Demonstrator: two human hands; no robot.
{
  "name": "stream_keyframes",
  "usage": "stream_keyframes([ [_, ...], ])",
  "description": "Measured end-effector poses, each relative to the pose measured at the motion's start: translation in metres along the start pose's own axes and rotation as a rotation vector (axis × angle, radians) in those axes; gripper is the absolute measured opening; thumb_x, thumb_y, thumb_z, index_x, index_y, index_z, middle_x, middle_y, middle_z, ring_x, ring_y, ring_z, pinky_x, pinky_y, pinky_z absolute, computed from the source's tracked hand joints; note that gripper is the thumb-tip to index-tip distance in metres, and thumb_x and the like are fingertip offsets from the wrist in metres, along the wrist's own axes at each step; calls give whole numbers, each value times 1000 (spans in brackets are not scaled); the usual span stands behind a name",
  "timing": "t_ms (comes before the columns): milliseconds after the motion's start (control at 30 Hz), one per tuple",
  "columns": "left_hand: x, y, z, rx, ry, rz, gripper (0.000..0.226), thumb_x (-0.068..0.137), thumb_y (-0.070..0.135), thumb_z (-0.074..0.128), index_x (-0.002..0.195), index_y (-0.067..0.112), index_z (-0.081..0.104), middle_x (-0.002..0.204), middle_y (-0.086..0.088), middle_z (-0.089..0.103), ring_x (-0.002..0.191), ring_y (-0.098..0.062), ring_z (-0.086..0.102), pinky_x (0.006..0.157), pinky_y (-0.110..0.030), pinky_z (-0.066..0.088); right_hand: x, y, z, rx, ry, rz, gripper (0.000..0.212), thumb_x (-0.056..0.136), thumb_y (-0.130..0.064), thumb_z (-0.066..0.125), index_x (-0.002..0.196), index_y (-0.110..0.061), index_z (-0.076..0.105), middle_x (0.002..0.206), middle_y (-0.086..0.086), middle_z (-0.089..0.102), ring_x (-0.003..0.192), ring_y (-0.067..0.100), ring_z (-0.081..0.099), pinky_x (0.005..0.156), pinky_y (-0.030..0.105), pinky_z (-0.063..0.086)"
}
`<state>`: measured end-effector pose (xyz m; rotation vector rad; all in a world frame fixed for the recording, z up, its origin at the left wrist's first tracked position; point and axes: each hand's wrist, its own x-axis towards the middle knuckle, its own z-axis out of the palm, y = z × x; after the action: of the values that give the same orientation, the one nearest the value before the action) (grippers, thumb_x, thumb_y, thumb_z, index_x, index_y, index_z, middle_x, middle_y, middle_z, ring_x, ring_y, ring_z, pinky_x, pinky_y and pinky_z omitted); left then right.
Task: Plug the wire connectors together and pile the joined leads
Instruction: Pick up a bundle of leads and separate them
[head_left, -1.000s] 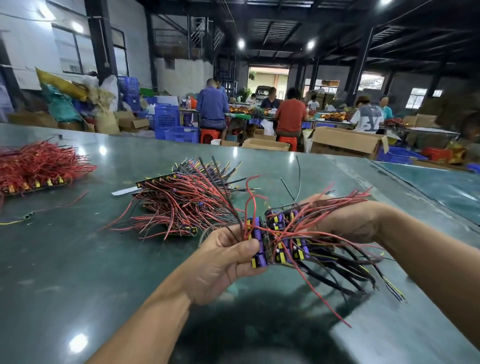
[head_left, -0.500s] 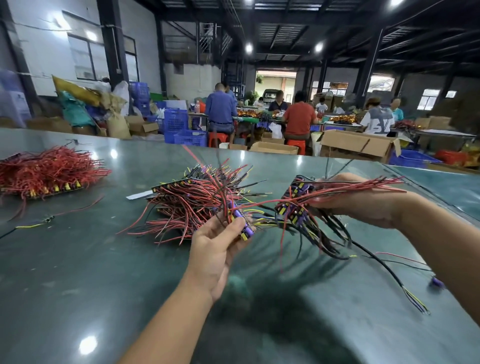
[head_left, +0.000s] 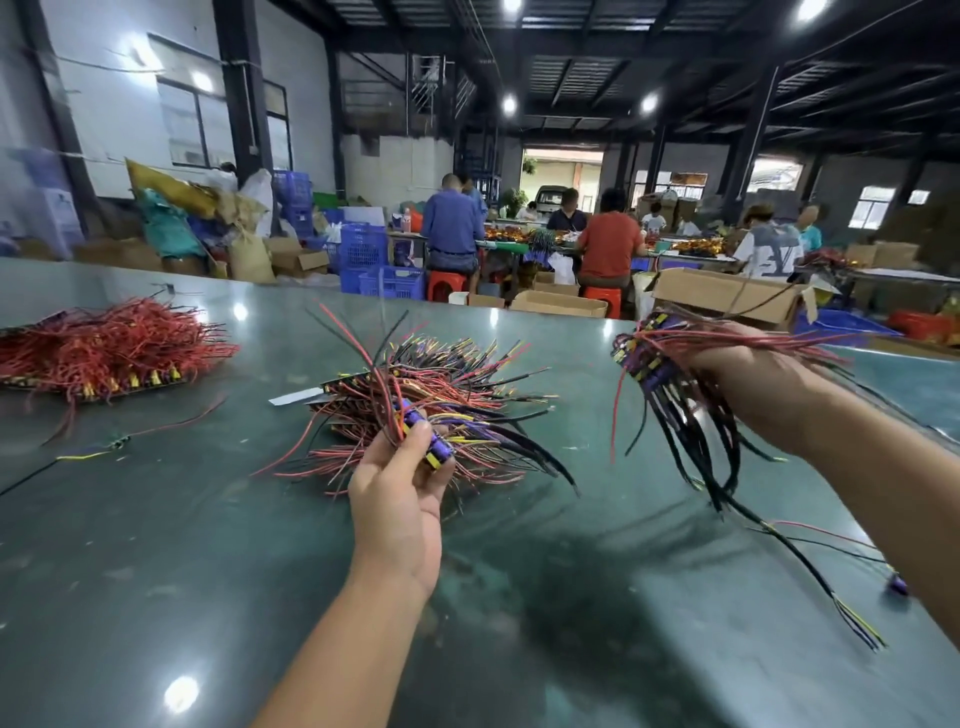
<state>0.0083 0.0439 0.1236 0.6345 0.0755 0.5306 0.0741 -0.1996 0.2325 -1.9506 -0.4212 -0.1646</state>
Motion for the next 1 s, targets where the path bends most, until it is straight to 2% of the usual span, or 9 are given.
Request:
stream_keyframes([
  [133, -4, 7, 4, -86, -11, 111, 18, 88, 4, 58, 80, 17, 66, 74, 2, 66, 60, -6, 62, 60, -19, 54, 13, 10, 22, -237, -23, 49, 18, 94, -26, 56, 89, -18, 71, 94, 2, 72, 92, 14, 64, 91, 36, 48],
  [233, -7, 11, 7, -136, -66, 173, 7, 78, 12, 64, 82, 18, 65, 76, 3, 68, 66, -8, 65, 66, -22, 55, 27, 25, 53, -581, 128, 107, 22, 89, -39, 63, 82, -21, 73, 86, 6, 70, 82, 24, 62, 78, 38, 49],
  [333, -8, 11, 9, -167, -76, 160, 14, 74, 12, 65, 87, 15, 63, 79, 1, 69, 70, -10, 67, 69, -23, 55, 29, 38, 85, -519, 217, 249, 27, 82, -29, 72, 74, -4, 68, 73, 10, 64, 67, 24, 58, 61, 32, 46],
  [467, -11, 10, 12, -186, -99, 117, 19, 74, 10, 64, 92, 11, 60, 82, -2, 68, 72, -11, 68, 70, -23, 56, 21, 53, 102, -480, -90, 288, 10, 79, -10, 65, 81, -1, 66, 74, 9, 54, 76, 17, 49, 65, 28, 37],
  [567, -16, 9, 17, -180, -139, 89, 20, 73, 7, 63, 93, 12, 60, 83, -3, 69, 74, -13, 68, 71, -24, 56, -2, 47, 83, -623, -16, 221, 34, 86, -11, 55, 119, -13, 64, 115, 3, 66, 109, 20, 60, 90, 28, 45],
  [633, -23, 5, 23, -178, -178, 47, 24, 71, 6, 64, 94, 13, 60, 84, -3, 70, 75, -14, 69, 71, -25, 56, -31, 36, 73, -377, 61, 131, 25, 89, -16, 57, 108, -26, 69, 113, -3, 69, 102, 17, 64, 83, 29, 51],
  [767, -50, -17, 30, -128, -291, -123, 27, 69, 2, 64, 95, 10, 61, 88, -9, 71, 75, -17, 70, 70, -26, 57, -96, 22, 75, 319, -156, 83, 19, 84, -41, 63, 101, -42, 71, 105, -13, 72, 103, 2, 63, 88, 23, 46],
  [900, -77, -44, 29, -66, -407, -319, 27, 68, -2, 63, 95, 0, 59, 88, -16, 69, 78, -20, 69, 68, -24, 56, -121, 37, 83, 474, -9, -20, 24, 75, -25, 75, 94, -12, 73, 94, 4, 73, 86, 6, 63, 75, 15, 49],
  [1000, -81, -55, 23, 10, -458, -328, 31, 66, -7, 68, 93, 7, 61, 87, -12, 71, 80, -19, 69, 72, -25, 56, -125, 52, 81, 513, 78, -50, 23, 73, -18, 68, 86, 0, 68, 85, 13, 71, 80, 12, 61, 72, 17, 48],
])
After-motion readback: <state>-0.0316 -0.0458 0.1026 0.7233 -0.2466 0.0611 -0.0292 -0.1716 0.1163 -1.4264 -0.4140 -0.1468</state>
